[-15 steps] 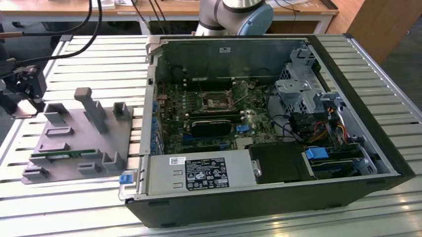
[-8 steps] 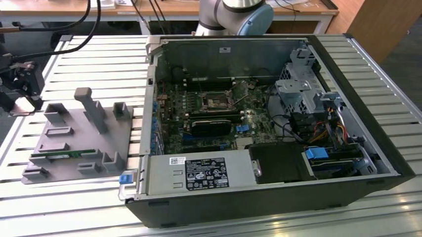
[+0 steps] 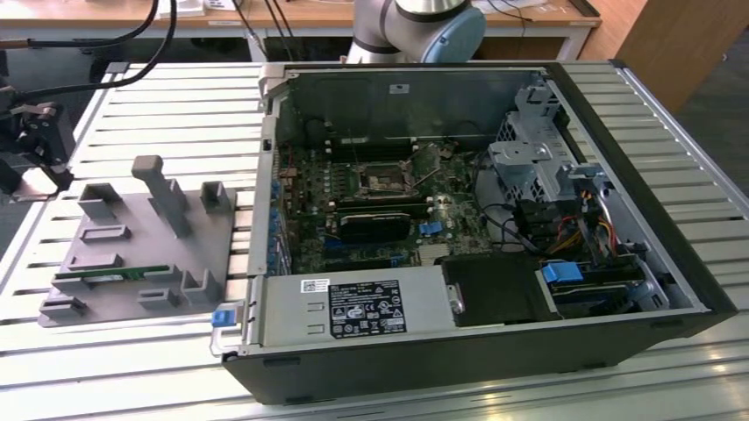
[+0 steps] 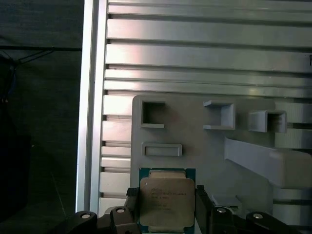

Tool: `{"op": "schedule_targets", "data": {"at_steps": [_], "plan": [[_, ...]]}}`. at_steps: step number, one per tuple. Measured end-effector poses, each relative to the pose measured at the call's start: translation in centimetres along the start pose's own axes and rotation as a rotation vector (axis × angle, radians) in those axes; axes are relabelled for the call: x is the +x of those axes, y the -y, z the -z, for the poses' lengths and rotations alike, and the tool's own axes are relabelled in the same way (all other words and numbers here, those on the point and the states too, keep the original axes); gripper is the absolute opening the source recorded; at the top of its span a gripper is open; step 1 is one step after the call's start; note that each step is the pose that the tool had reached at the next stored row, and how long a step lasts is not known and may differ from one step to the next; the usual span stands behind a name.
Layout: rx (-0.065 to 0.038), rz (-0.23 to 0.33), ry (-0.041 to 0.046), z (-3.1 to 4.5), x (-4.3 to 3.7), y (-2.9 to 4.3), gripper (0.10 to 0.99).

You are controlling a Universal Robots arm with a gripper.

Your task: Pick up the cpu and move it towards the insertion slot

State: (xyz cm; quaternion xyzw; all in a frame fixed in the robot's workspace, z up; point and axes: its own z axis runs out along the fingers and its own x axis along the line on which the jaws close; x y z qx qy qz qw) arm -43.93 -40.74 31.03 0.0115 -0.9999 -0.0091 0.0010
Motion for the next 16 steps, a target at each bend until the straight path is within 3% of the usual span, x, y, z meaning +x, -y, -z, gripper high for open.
{"op": "schedule_targets", "data": {"at_steps": [16], "plan": [[0.000,0.000,0.0000,1.88,0.00,-0.08,0.541]]}}
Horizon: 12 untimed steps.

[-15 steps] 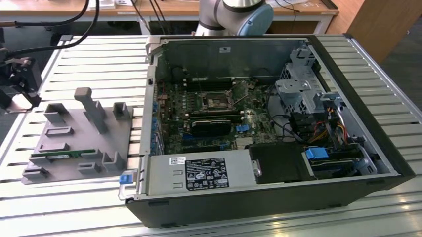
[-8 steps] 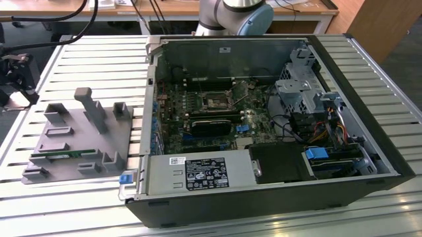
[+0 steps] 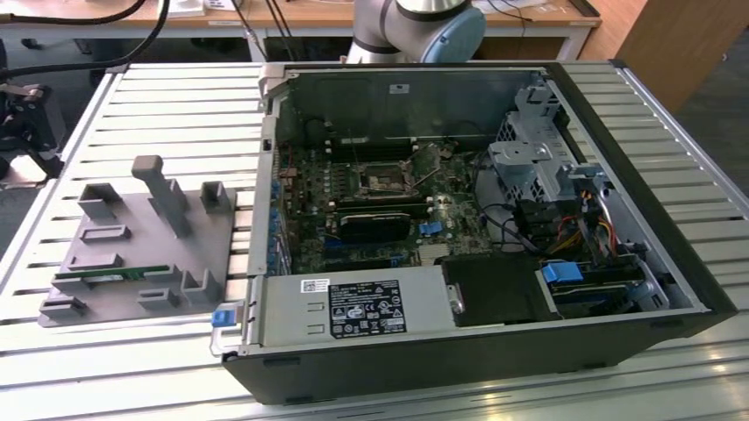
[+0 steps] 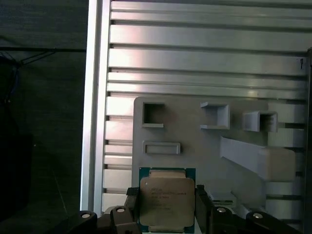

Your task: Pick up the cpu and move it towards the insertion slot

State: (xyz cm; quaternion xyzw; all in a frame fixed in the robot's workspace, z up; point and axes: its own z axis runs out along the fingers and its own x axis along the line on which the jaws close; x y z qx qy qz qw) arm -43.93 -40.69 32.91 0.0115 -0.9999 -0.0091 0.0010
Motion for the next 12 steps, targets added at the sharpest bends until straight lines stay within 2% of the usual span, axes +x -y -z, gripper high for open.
{"op": "schedule_targets", "data": {"at_steps": [12], "plan": [[0.000,0.000,0.0000,2.28,0.00,-0.16,0.541]]}}
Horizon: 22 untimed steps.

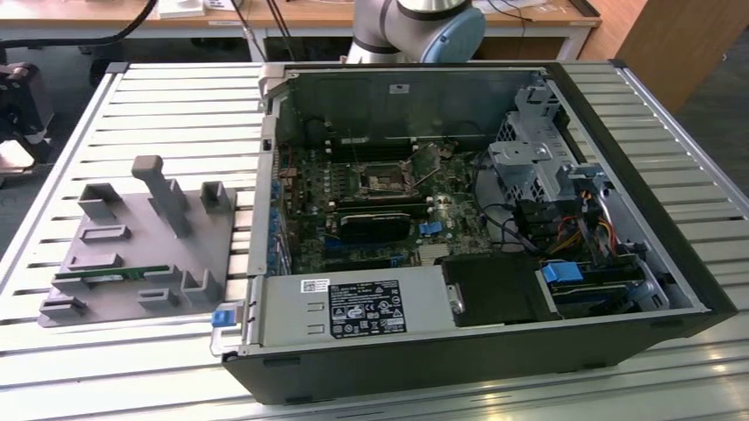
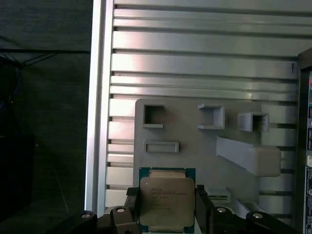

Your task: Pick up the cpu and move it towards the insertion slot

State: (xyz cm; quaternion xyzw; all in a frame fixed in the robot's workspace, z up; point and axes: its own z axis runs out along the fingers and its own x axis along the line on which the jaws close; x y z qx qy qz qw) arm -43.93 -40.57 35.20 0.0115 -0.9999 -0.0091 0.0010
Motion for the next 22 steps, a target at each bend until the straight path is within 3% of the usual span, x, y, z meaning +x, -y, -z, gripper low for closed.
{"op": "schedule_targets", "data": {"at_steps": [8,13,22], "plan": [[0.000,0.000,0.0000,1.81,0.00,-0.16,0.541],[0.000,0.000,-0.0001,3.48,0.00,-0.30,0.541],[0.000,0.000,-0.0001,5.33,-0.02,-0.44,0.541]]}}
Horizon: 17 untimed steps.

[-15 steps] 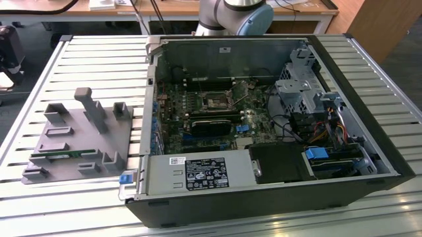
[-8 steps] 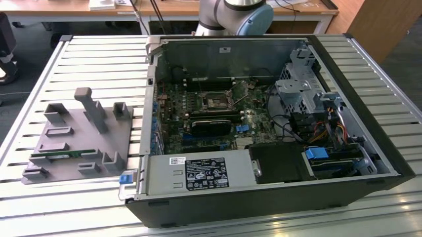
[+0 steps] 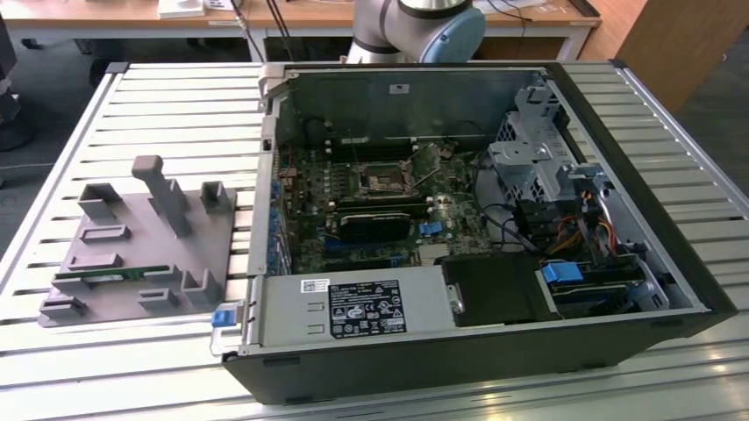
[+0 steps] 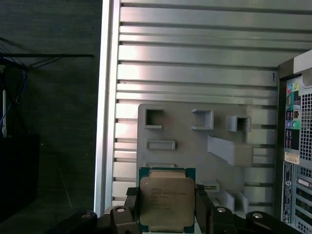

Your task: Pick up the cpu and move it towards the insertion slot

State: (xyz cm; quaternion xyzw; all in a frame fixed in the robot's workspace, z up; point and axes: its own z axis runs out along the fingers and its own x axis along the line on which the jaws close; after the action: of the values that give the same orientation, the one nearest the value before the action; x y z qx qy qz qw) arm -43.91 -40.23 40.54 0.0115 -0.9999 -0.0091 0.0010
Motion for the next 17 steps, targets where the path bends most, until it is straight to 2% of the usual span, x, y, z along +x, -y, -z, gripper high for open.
{"op": "schedule_targets", "data": {"at_steps": [12,17], "plan": [[0.000,0.000,0.0001,0.02,-0.78,0.02,0.541],[0.000,0.000,0.0001,0.02,-1.39,0.04,0.541]]}}
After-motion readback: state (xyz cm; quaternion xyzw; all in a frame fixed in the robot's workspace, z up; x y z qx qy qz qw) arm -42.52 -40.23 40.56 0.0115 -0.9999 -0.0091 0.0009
